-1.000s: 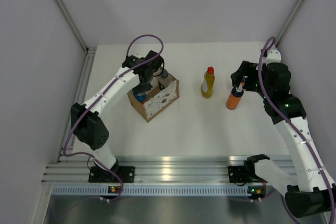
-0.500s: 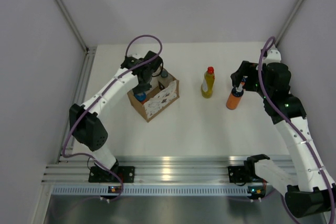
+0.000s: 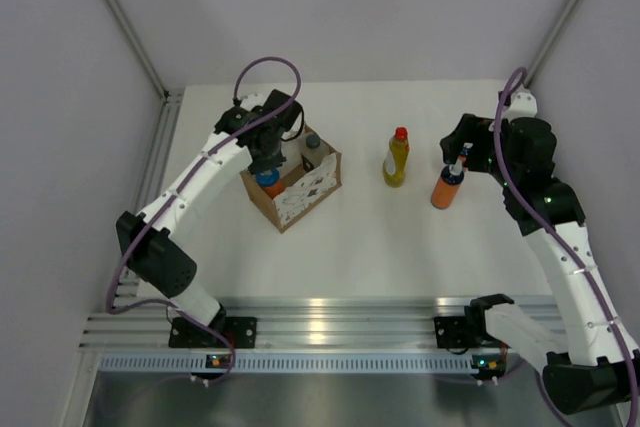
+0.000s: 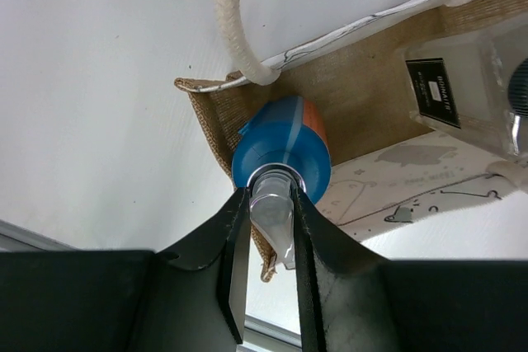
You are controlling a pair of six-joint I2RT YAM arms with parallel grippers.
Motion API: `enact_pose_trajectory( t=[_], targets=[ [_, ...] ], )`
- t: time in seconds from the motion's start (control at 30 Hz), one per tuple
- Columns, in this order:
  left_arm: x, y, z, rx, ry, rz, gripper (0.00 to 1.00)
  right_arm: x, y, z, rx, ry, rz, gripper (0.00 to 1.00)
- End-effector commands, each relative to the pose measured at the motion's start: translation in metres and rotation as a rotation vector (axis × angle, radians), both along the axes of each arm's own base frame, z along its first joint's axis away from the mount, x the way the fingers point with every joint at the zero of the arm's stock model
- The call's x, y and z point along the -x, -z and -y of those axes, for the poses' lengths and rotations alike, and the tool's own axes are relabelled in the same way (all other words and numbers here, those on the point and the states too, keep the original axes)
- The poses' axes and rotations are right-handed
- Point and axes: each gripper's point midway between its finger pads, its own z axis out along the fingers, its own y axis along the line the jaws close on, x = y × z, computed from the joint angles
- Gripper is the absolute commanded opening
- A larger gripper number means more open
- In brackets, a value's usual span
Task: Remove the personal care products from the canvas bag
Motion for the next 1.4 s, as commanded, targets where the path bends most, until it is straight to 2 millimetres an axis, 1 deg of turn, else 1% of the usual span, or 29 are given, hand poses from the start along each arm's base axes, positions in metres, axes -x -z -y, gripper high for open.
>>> enact_pose_trajectory(
  t=[0.0, 0.1, 0.2, 0.23, 0.3, 0.37, 0.43, 0.47, 0.53, 0.57, 0.6, 0.63, 0.67, 0.77, 0.8, 0.87, 0.97, 1.0, 1.07, 1.17, 1.33, 1.37],
  targets=[
    [-0.005, -0.063, -0.003, 0.056, 0.045, 0.169, 0.0, -0.001, -0.023, -0.002, -0.009, -0.01, 0.049, 0.82],
    [-0.003, -0.075, -0.001, 0.078, 0.084, 0.184, 0.0, -0.001, -0.026, -0.001, -0.01, -0.008, 0.055, 0.82],
    [0.001, -0.093, 0.002, 0.101, 0.134, 0.213, 0.0, -0.001, -0.026, -0.002, -0.01, -0.01, 0.053, 0.82],
    [0.003, -0.105, 0.002, 0.119, 0.143, 0.241, 0.0, -0.002, -0.025, -0.002, -0.009, -0.008, 0.052, 0.82],
    [0.005, -0.116, 0.003, 0.133, 0.165, 0.265, 0.0, -0.002, -0.026, -0.002, -0.01, -0.008, 0.053, 0.82],
    [0.009, -0.133, 0.006, 0.17, 0.189, 0.302, 0.0, -0.002, -0.027, -0.002, -0.01, -0.01, 0.053, 0.82],
    [0.014, -0.146, 0.008, 0.2, 0.215, 0.327, 0.0, -0.003, -0.027, -0.002, -0.01, -0.008, 0.053, 0.82],
    [0.015, -0.157, 0.009, 0.216, 0.224, 0.352, 0.0, -0.003, -0.028, -0.002, -0.01, -0.008, 0.055, 0.82],
    [0.019, -0.17, 0.01, 0.236, 0.246, 0.381, 0.0, -0.003, -0.026, -0.002, -0.012, -0.006, 0.051, 0.82],
    [0.021, -0.181, 0.012, 0.261, 0.263, 0.405, 0.0, -0.003, -0.026, -0.002, -0.012, -0.007, 0.051, 0.82],
    [0.023, -0.186, 0.013, 0.268, 0.277, 0.416, 0.0, -0.003, -0.026, -0.003, -0.016, -0.007, 0.049, 0.82],
    [0.024, -0.192, 0.016, 0.283, 0.29, 0.425, 0.0, -0.003, -0.026, -0.003, -0.017, -0.008, 0.049, 0.82],
    [0.027, -0.201, 0.019, 0.311, 0.315, 0.442, 0.0, -0.004, -0.025, -0.003, -0.018, -0.004, 0.044, 0.82],
    [0.034, -0.212, 0.031, 0.366, 0.382, 0.448, 0.0, -0.004, -0.025, -0.003, -0.023, -0.004, 0.043, 0.82],
    [0.036, -0.219, 0.034, 0.384, 0.401, 0.46, 0.0, -0.004, -0.026, -0.003, -0.023, -0.004, 0.046, 0.82],
    [0.041, -0.225, 0.038, 0.408, 0.436, 0.469, 0.0, -0.004, -0.025, -0.003, -0.024, -0.002, 0.044, 0.82],
    [0.049, -0.24, 0.05, 0.465, 0.51, 0.49, 0.0, -0.004, -0.025, -0.003, -0.025, -0.003, 0.043, 0.82],
    [0.055, -0.245, 0.058, 0.502, 0.553, 0.49, 0.0, -0.004, -0.025, -0.003, -0.026, -0.002, 0.044, 0.82],
    [0.06, -0.252, 0.067, 0.548, 0.608, 0.496, 0.0, -0.004, -0.025, -0.003, -0.028, -0.001, 0.044, 0.82],
    [0.066, -0.25, 0.082, 0.601, 0.671, 0.46, 0.0, -0.004, -0.026, -0.002, -0.027, 0.003, 0.046, 0.82],
    [0.063, -0.236, 0.097, 0.608, 0.7, 0.432, 0.0, -0.005, -0.027, -0.001, -0.028, 0.012, 0.047, 0.82],
    [0.063, -0.233, 0.104, 0.609, 0.711, 0.431, 0.0, -0.005, -0.027, -0.001, -0.03, 0.014, 0.048, 0.82]
  ],
)
